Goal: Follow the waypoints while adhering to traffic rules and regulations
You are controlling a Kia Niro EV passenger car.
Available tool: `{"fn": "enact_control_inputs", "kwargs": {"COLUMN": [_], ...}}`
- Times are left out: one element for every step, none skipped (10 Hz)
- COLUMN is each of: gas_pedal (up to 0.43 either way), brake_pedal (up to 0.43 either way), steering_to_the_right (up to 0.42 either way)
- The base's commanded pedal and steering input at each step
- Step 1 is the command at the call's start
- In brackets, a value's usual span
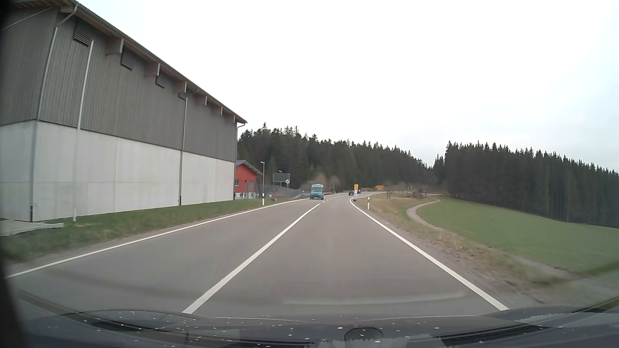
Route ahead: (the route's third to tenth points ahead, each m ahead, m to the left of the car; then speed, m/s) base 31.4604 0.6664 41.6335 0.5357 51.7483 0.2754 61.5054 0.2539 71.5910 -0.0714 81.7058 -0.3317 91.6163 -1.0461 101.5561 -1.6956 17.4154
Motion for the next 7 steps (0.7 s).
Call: {"fn": "enact_control_inputs", "kwargs": {"gas_pedal": [0.189, 0.189, 0.189, 0.189, 0.189, 0.177, 0.150], "brake_pedal": [0.000, 0.000, 0.000, 0.000, 0.000, 0.000, 0.000], "steering_to_the_right": [0.002, 0.002, 0.002, 0.002, 0.002, 0.002, 0.002]}}
